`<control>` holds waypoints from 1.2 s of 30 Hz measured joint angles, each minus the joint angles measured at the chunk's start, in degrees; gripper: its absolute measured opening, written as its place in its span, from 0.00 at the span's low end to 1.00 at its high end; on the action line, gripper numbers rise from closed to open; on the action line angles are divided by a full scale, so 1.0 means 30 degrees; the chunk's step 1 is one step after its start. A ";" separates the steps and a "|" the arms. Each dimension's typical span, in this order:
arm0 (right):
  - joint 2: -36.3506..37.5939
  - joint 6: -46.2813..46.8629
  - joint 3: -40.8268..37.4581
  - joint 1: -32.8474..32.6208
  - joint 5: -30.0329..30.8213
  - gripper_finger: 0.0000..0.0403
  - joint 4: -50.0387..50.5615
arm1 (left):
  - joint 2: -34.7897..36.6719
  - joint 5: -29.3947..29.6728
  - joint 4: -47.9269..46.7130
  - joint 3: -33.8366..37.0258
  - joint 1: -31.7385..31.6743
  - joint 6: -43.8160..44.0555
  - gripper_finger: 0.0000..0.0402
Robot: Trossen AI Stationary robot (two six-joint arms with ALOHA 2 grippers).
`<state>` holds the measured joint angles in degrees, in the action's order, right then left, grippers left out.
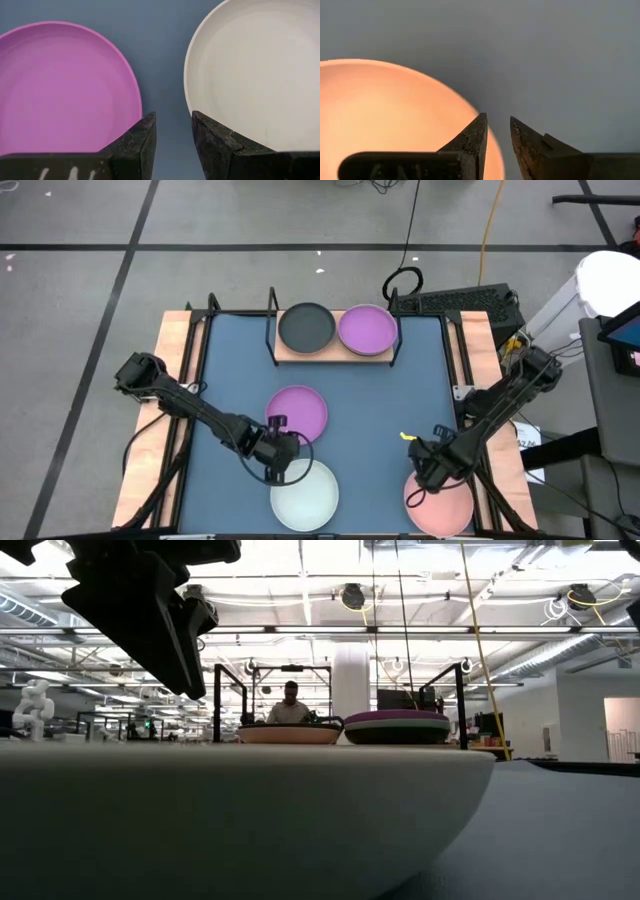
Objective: Place and stack plates onto a shelf
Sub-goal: Stack the green bowl on the black bowl
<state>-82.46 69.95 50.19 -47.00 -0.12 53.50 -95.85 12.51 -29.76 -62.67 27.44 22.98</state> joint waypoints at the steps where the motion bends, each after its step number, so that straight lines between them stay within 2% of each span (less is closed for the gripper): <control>1: 0.0156 0.0175 -0.0005 0.0000 0.0002 0.17 -0.0117 | 0.0000 0.0000 0.0000 0.0000 0.0000 0.0000 0.33; 10: 0.0680 0.0410 0.0000 0.0000 0.0241 0.15 -0.1090 | 0.0000 0.0226 0.0219 0.0001 0.0000 -0.0622 0.33; 14: 0.0680 -0.0081 0.0000 0.0000 0.0583 0.11 -0.1905 | -0.0243 0.0219 0.1820 0.0007 0.0153 -0.1321 0.33; 18: 0.0680 -0.0399 0.0000 0.0000 0.0579 0.08 -0.2645 | -0.0912 0.0147 0.4697 0.0007 0.0585 -0.2876 0.33; 21: 0.0680 -0.0576 0.0000 0.0000 0.0578 0.06 -0.3069 | -0.1419 0.0209 0.5129 0.0007 0.1055 -0.2977 0.33; 24: 0.0680 -0.0590 0.0000 0.0000 0.0583 0.04 -0.3321 | -0.1494 0.0887 0.4174 0.0007 0.1580 -0.1332 0.33; 29: 0.0680 -0.0565 0.0000 0.0000 0.0661 0.04 -0.3549 | -0.1486 0.3009 0.2383 0.0022 0.2542 0.5040 0.33; 36: 0.0680 -0.0608 0.0000 0.0000 0.1013 0.04 -0.4133 | -0.1457 0.2844 0.1344 0.0022 0.3571 0.9152 0.34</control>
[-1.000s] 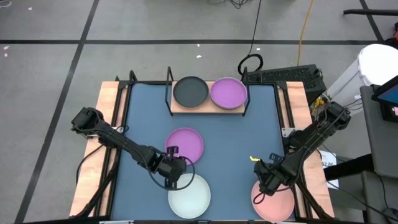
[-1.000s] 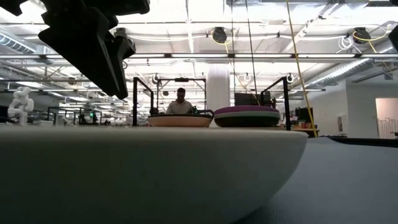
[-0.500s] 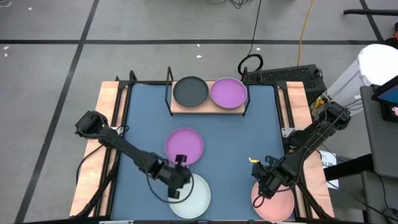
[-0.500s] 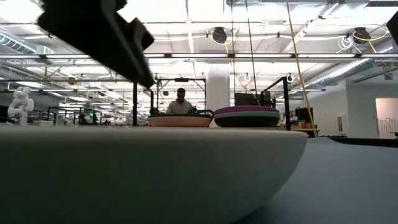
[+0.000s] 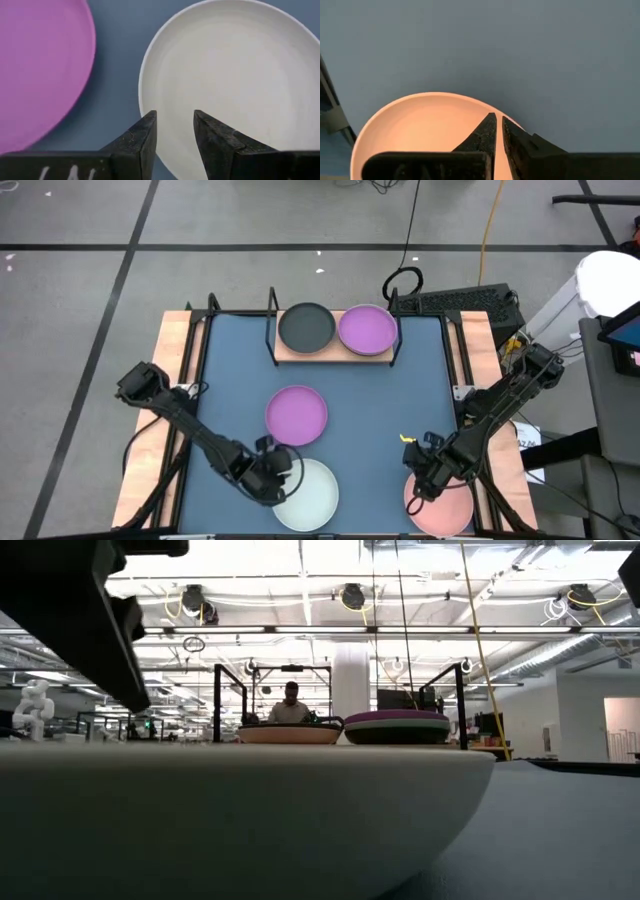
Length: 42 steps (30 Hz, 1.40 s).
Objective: Place and stack plates onto a shelf
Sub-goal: Stack the green bowl on the black bowl
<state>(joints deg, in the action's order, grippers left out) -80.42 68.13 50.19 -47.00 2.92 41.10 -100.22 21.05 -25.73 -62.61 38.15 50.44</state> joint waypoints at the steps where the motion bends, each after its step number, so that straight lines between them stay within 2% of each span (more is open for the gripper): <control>1: 0.0000 -0.0043 0.0000 0.0000 0.0000 0.04 -0.0055 | 0.0000 0.0039 -0.0123 0.0000 0.0098 0.0407 0.34; 6: 0.0000 -0.0080 0.0000 0.0000 0.0000 0.04 -0.0059 | 0.0000 0.1346 -0.1124 0.0000 0.0465 0.2183 0.41; 10: 0.0000 -0.0084 0.0000 0.0000 0.0000 0.04 -0.0084 | 0.0000 0.2707 -0.2861 0.0000 0.0547 0.4023 0.42; 18: 0.0000 -0.0081 0.0000 0.0000 0.0000 0.04 -0.0267 | -0.0112 0.2817 -0.1674 0.0019 0.1243 0.4119 0.42; 33: -0.0007 -0.0084 0.0000 0.0000 0.0015 0.04 -0.0489 | -0.2729 0.2517 -0.0719 0.0073 0.1412 0.5086 0.42; 37: -0.0007 -0.0079 0.0000 0.0000 0.0015 0.04 -0.0496 | -0.3159 0.2792 -0.0305 0.0073 0.1420 0.4682 0.32; 42: -0.0007 -0.0084 0.0000 0.0000 0.0081 0.04 -0.0497 | -0.2940 0.3444 0.0098 0.0034 0.1319 0.3564 0.07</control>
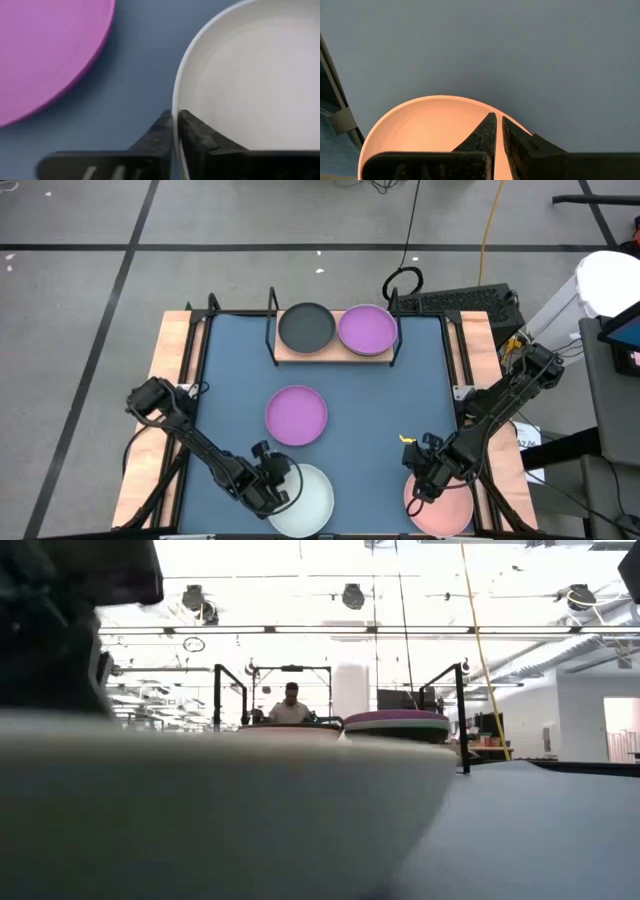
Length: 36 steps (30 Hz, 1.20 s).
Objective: Place and stack plates onto a shelf
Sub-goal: Stack the green bowl on the black bowl
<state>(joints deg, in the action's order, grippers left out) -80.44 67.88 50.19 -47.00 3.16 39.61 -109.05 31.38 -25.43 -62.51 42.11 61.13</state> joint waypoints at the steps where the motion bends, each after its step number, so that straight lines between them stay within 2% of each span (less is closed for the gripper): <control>1: 0.0000 0.0000 0.0000 0.0000 0.0007 0.04 -0.0007 | 0.0156 0.0062 -0.0066 -0.0008 -0.0031 -0.0048 0.04; 7: 0.0000 0.0000 0.0000 0.0000 0.0007 0.04 0.0001 | 0.1598 0.0410 -0.0290 0.0017 -0.0557 -0.2321 0.03; 16: 0.0000 -0.0073 0.0000 0.0000 0.0007 0.04 0.0006 | 0.6411 0.2452 -0.0651 0.0068 -0.2936 -0.7659 0.02; 25: 0.0000 -0.0978 0.0000 0.0001 0.0108 0.04 0.0008 | 1.0421 0.2560 0.0462 0.0068 -0.8235 -1.2655 0.02; 36: 0.0000 -0.1952 0.0000 0.0022 0.0102 0.04 0.0010 | 1.0743 0.2368 0.5451 0.0053 -1.3965 -1.7871 0.02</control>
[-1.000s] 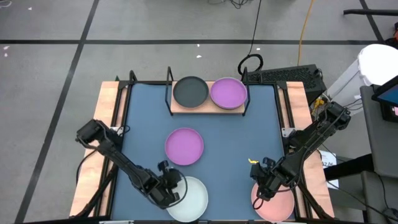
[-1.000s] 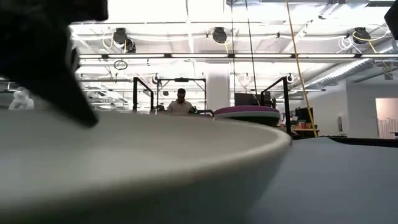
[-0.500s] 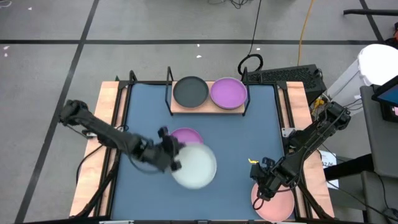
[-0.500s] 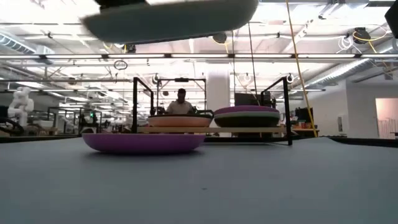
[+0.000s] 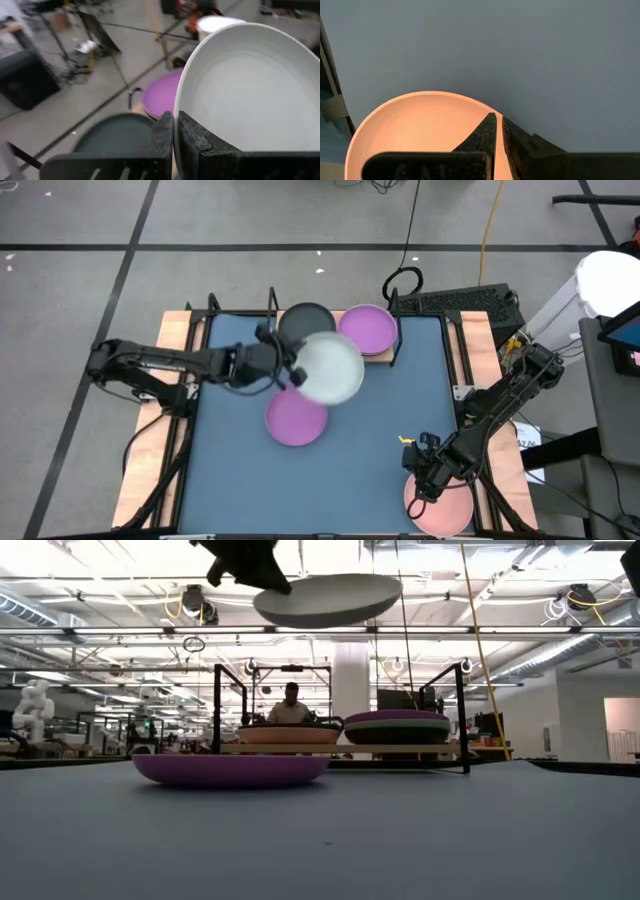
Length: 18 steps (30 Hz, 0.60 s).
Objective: Place and stack plates onto a shelf
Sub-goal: Stack the green bowl on the black bowl
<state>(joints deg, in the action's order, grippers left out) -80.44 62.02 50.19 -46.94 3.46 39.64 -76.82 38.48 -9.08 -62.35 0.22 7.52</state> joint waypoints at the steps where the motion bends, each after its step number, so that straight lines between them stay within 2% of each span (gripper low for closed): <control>1: 0.0000 -0.0059 0.0000 0.0000 0.0000 0.04 0.0005 | 0.0000 -0.0127 0.0363 0.0000 -0.0530 -0.0127 0.02; 11: 0.0000 -0.0415 0.0000 0.0029 0.0810 0.04 -0.0106 | -0.0283 -0.2425 0.1235 -0.0022 -0.5922 0.0018 0.02; 18: 0.0007 -0.0293 0.0007 0.0025 0.0838 0.04 -0.0791 | -0.0728 -0.2533 0.0777 -0.0036 -0.7851 -0.0091 0.02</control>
<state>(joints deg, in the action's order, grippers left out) -80.42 61.14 50.22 -46.86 5.98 37.27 -79.00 30.88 -6.75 -62.46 -23.33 7.24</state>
